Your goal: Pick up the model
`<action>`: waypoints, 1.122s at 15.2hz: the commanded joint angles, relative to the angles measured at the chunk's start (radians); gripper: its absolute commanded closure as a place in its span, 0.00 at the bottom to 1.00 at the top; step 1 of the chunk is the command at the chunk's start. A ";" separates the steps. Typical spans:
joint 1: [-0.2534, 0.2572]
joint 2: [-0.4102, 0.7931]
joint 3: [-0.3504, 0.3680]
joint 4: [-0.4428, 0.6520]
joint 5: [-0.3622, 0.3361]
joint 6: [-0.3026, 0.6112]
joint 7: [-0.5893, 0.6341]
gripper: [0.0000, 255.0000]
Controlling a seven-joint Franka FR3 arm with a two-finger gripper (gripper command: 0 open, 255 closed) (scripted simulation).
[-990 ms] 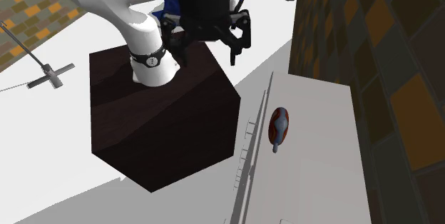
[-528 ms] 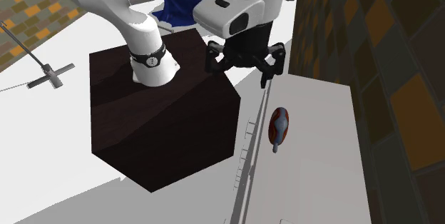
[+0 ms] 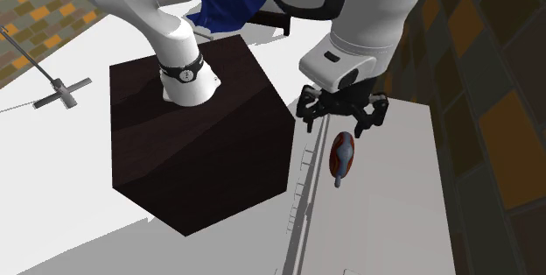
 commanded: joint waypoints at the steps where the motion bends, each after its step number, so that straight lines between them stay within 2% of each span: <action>1: -0.012 0.108 0.023 0.059 -0.116 0.037 0.130 0.00; 2: -0.006 0.159 0.022 0.088 -0.175 0.049 0.193 0.00; 10: 0.023 0.267 -0.022 0.083 -0.305 0.136 0.292 0.00; 12: 0.024 0.267 -0.023 0.083 -0.304 0.136 0.292 0.00; 13: 0.023 0.266 -0.023 0.082 -0.304 0.136 0.291 1.00; 17: 0.022 0.266 -0.023 0.083 -0.303 0.136 0.289 1.00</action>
